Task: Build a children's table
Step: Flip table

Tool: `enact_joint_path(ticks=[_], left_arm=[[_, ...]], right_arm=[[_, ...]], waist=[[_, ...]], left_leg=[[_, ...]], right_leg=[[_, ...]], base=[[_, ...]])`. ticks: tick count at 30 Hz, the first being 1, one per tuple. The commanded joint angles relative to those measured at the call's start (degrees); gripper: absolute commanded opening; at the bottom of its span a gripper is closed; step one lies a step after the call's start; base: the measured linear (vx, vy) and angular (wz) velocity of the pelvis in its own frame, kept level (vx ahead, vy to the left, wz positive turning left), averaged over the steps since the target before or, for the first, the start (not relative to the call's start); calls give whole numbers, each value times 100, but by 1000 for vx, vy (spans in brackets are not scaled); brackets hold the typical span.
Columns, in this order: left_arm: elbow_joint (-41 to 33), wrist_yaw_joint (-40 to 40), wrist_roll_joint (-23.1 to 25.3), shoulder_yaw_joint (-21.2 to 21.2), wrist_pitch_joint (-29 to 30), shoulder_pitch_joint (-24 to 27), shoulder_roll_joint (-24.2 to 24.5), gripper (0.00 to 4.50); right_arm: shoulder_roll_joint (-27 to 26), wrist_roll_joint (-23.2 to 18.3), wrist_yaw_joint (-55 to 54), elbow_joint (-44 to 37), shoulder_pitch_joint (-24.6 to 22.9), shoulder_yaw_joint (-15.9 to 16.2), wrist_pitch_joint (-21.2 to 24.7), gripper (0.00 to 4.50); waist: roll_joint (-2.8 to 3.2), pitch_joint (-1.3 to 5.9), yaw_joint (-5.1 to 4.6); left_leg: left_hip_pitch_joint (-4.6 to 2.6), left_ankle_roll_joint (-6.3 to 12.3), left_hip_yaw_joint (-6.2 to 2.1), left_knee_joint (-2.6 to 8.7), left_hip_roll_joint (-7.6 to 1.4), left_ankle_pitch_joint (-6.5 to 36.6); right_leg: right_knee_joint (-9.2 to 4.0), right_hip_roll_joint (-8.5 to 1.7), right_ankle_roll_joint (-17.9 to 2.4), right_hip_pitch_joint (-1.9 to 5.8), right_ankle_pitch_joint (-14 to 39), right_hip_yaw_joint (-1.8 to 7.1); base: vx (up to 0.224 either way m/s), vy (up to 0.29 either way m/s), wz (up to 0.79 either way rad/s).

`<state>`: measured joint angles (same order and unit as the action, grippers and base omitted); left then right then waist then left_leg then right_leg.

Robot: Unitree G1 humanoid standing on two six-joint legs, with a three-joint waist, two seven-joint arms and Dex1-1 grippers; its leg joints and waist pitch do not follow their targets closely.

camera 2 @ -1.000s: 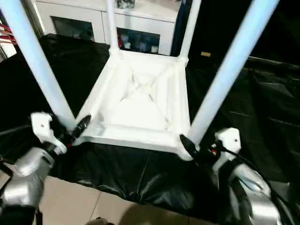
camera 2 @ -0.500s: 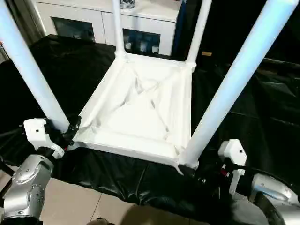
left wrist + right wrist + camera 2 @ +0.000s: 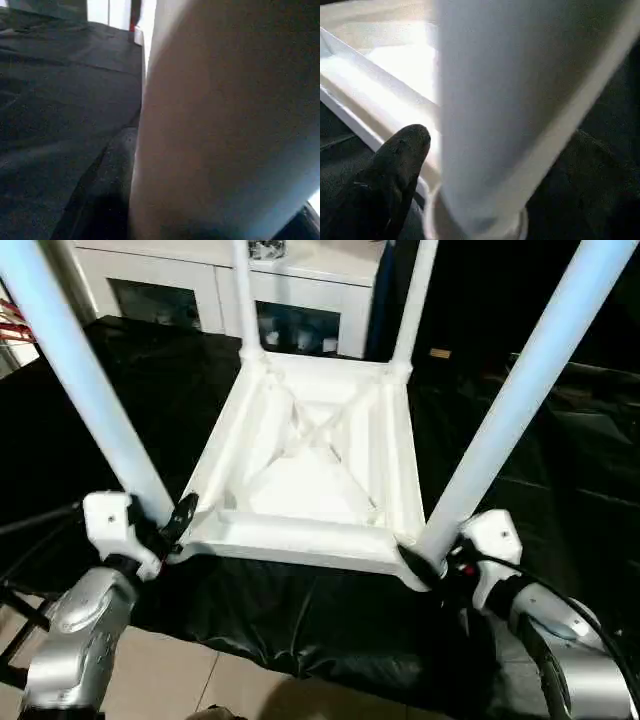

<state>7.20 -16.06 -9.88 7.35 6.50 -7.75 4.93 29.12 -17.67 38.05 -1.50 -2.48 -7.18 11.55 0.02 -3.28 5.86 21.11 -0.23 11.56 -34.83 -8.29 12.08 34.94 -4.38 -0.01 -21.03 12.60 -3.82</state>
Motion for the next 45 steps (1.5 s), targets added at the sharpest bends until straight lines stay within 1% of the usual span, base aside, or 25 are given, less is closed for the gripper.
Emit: enact_joint_path(ticks=[1,3,4,5,7,8,10,13,14,17,21,23,24,26,27,32,33,35,38,39,40,41,42,43,45], left_arm=[[175,196,30,-67,89,-279,-108,227],[268,295,105,-105,133,-374,-135,225],[280,330,130,-114,151,-386,-144,225],[292,357,143,-123,174,-399,-157,225],[318,439,187,-128,221,-419,-175,224],[336,458,187,-130,224,-424,-187,224],[360,480,161,-121,240,-430,-213,223],[382,441,33,-88,309,-452,-272,222],[365,427,-94,-36,418,-462,-333,222],[338,361,-222,7,478,-464,-375,222],[282,307,-484,115,647,-460,-473,222],[215,292,-712,216,814,-458,-549,222],[215,292,-712,216,814,-458,-549,222],[187,271,-803,264,896,-445,-584,222],[182,270,-810,278,903,-432,-602,222],[172,279,-865,321,940,-446,-641,222],[166,273,-952,371,1007,-489,-681,222],[159,272,-972,385,1031,-501,-692,222],[85,324,-1210,474,1204,-574,-788,222],[66,348,-1261,488,1244,-592,-807,222],[26,369,-1374,530,1300,-616,-853,222],[-24,387,-1476,570,1357,-636,-896,222],[-27,388,-1482,573,1361,-637,-899,222],[-92,341,-1494,529,1412,-631,-907,222],[-157,290,-1479,482,1448,-608,-917,222]], right_arm=[[-41,-366,295,-236,-254,-250,-141,450],[16,-524,441,-332,-473,-328,-202,450],[45,-564,474,-348,-530,-370,-207,450],[70,-596,521,-366,-597,-438,-229,450],[112,-647,602,-372,-675,-569,-255,450],[149,-676,637,-357,-713,-641,-265,450],[223,-754,726,-363,-781,-745,-231,450],[399,-1120,1060,-611,-955,-815,137,450],[508,-1384,1297,-790,-1074,-803,358,450],[578,-1524,1417,-918,-1153,-782,482,450],[642,-1777,1596,-1136,-1212,-741,737,450],[722,-2463,1792,-1435,-1182,-801,1237,450],[722,-2463,1792,-1435,-1182,-801,1237,450],[842,-3113,1912,-1661,-1131,-921,1709,450],[956,-3219,1991,-1698,-1110,-941,1862,450],[1049,-3011,2090,-1679,-1066,-773,1931,450],[1015,-2686,1990,-1590,-908,-464,2006,450],[1014,-2633,1947,-1574,-867,-394,2040,450],[795,-2016,1433,-1218,-436,244,1964,450],[733,-1905,1308,-1117,-327,366,1971,450],[618,-1759,1168,-974,-180,517,1954,450],[463,-1659,1028,-811,-14,656,1963,450],[452,-1654,1019,-800,-3,665,1964,450],[204,-1665,914,-660,186,731,1947,450],[13,-1714,836,-586,312,723,1969,450]], waist=[[-20,284,-33],[-34,296,-21],[8,295,-28],[-14,294,-38],[-20,286,-33],[9,280,-36],[-12,272,-48],[-2,263,-50],[-21,267,-55],[-30,265,-53],[-53,259,-53],[-74,277,-40],[-82,268,-40],[-90,273,-28],[-86,269,-31],[-97,268,-34],[-87,273,-37],[-91,266,-56],[-94,257,-102],[-121,274,-92],[-105,273,-86],[-94,282,-76],[-103,293,-89],[-119,313,-47],[-101,321,-57]], left_leg=[[-86,288,-302,488,-589,1153],[-68,306,-329,496,-604,1137],[-83,309,-316,485,-598,1171],[-63,322,-324,486,-591,1190],[-64,343,-314,475,-580,1240],[-59,341,-319,481,-578,1251],[-61,334,-324,487,-579,1331],[-70,331,-331,488,-587,1414],[-56,374,-334,484,-576,1380],[-50,439,-338,474,-578,1322],[-41,419,-339,473,-569,1292],[-41,444,-346,469,-575,1198],[-35,498,-344,461,-571,1139],[-32,565,-340,442,-562,1033],[-25,557,-336,445,-564,1035],[-24,468,-331,446,-557,1021],[-25,444,-337,450,-562,998],[-21,416,-334,451,-554,1018],[-16,300,-328,454,-534,1019],[-27,284,-326,441,-533,1001],[-38,275,-326,444,-541,990],[-57,262,-320,434,-546,930],[-29,287,-315,431,-530,849],[-53,337,-305,418,-559,721],[-36,429,-301,419,-563,593]], right_leg=[[-480,-543,-1127,143,800,364],[-448,-556,-1154,175,671,358],[-472,-546,-1162,157,644,356],[-467,-556,-1181,181,679,351],[-496,-565,-1163,174,876,354],[-500,-564,-1154,174,940,352],[-523,-560,-1106,168,1155,346],[-555,-557,-1043,161,1363,350],[-547,-559,-1028,181,1340,349],[-565,-570,-978,153,1502,339],[-583,-572,-911,142,1730,335],[-556,-572,-925,157,1644,337],[-552,-573,-949,154,1549,338],[-553,-579,-955,165,1510,334],[-558,-577,-947,158,1545,334],[-578,-567,-852,141,1704,324],[-571,-564,-847,140,1681,322],[-576,-566,-855,140,1713,322],[-580,-563,-911,123,1814,314],[-573,-570,-907,131,1816,316],[-569,-572,-918,122,1801,325],[-550,-572,-991,110,1670,329],[-529,-561,-1045,129,1511,324],[-493,-569,-1086,128,1266,337],[-458,-555,-1178,135,955,333]], base=[[0,0,0],[0,0,0],[0,0,0],[0,0,0],[0,0,0],[0,0,0],[0,0,0],[0,0,0],[0,0,0],[0,0,0],[0,0,0],[0,0,0],[0,0,0],[0,0,0],[0,0,0],[0,0,0],[0,0,0],[0,0,0],[0,0,0],[0,0,0],[0,0,0],[0,0,0],[0,0,0],[0,0,0],[0,0,0]])
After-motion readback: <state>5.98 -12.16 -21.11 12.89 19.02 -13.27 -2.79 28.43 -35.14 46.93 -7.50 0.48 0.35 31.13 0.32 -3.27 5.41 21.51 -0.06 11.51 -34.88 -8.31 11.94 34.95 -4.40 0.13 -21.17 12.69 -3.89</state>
